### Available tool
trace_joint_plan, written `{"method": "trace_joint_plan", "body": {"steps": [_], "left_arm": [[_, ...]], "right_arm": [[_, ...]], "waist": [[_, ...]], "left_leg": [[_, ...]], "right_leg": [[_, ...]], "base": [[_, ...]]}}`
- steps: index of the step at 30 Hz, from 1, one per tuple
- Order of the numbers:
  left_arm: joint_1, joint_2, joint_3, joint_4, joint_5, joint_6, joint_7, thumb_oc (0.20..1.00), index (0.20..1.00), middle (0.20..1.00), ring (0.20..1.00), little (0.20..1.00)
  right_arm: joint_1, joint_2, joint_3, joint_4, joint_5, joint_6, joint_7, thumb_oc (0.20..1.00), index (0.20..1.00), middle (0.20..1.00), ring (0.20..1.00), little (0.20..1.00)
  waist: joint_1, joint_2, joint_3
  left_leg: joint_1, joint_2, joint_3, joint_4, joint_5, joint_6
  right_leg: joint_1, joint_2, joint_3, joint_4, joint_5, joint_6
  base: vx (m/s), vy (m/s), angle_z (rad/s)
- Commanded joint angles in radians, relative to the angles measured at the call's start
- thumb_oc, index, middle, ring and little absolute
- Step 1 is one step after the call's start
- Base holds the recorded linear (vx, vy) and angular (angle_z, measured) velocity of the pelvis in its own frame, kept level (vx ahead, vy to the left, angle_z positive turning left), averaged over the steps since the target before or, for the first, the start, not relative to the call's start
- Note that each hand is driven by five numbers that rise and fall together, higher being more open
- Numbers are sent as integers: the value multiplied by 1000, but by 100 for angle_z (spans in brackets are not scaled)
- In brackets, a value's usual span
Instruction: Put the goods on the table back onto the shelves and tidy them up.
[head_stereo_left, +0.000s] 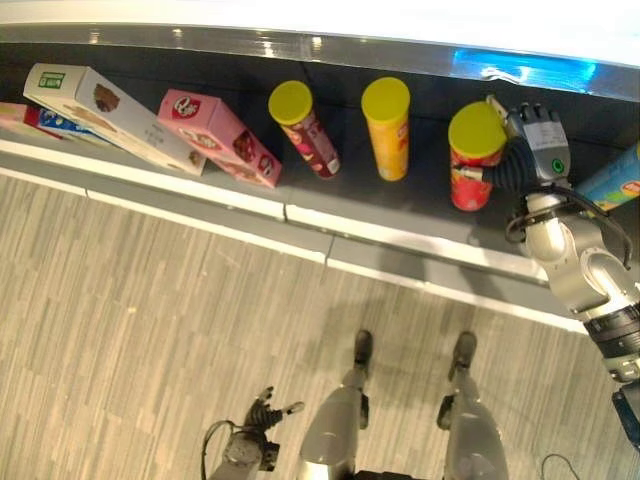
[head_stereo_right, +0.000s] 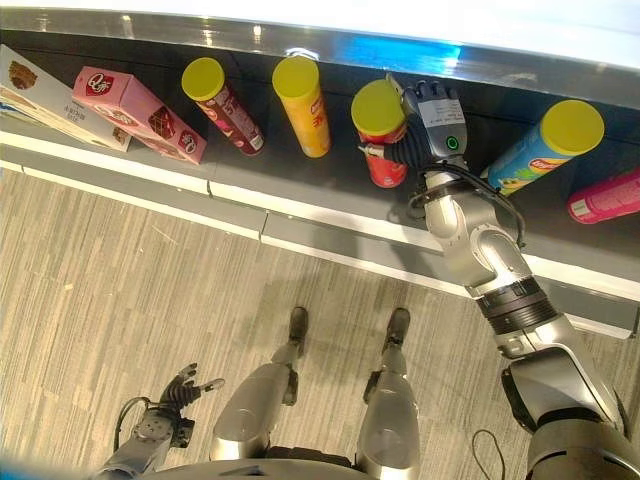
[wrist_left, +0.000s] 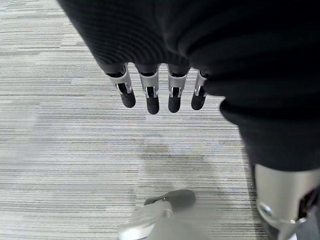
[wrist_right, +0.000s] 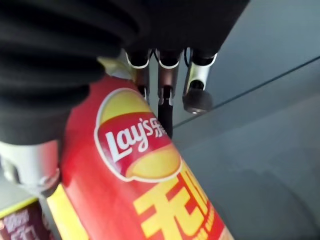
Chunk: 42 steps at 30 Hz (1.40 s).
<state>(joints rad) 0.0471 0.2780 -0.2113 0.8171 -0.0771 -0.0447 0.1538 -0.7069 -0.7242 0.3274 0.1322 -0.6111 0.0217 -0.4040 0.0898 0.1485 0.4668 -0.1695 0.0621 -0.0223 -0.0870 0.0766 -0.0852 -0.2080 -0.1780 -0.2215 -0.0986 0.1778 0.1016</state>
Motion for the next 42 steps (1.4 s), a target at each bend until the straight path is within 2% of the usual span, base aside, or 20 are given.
{"method": "trace_joint_plan", "body": {"steps": [1,12,21,34,42], "left_arm": [[-7,20,-73,34,-18,-13,31,1000,1000,1000,1000,1000],[-10,18,-77,44,-14,-15,40,1000,1000,1000,1000,1000],[-10,19,-89,31,-16,-27,48,1000,1000,1000,1000,1000],[-13,16,-97,24,-13,-31,51,1000,1000,1000,1000,1000],[-23,14,-104,12,-21,-31,67,1000,1000,1000,1000,1000]], "right_arm": [[-61,2,-26,-17,-6,-4,-81,200,200,200,200,200],[-48,25,-14,36,5,3,-97,200,200,200,200,200],[-29,25,-40,123,17,22,-155,200,200,200,200,200],[-20,36,-61,161,24,33,-195,200,200,200,200,200],[-17,83,-80,178,35,50,-250,200,200,200,200,200]], "waist": [[15,-32,-93],[24,-28,-77],[27,-3,-52],[24,7,-52],[22,8,-52]], "left_leg": [[-60,8,-14,34,-33,-26],[-78,6,-25,40,-31,-25],[-98,2,-24,39,-22,-29],[-103,-1,-22,35,-22,-29],[-102,-4,-23,34,-26,-26]], "right_leg": [[31,-83,22,56,-135,104],[19,-86,13,61,-134,105],[1,-94,7,65,-128,107],[-8,-99,6,62,-120,113],[-10,-101,4,62,-120,114]], "base": [[-7,0,5],[-7,-2,3],[0,0,0],[0,0,0],[0,0,0]]}}
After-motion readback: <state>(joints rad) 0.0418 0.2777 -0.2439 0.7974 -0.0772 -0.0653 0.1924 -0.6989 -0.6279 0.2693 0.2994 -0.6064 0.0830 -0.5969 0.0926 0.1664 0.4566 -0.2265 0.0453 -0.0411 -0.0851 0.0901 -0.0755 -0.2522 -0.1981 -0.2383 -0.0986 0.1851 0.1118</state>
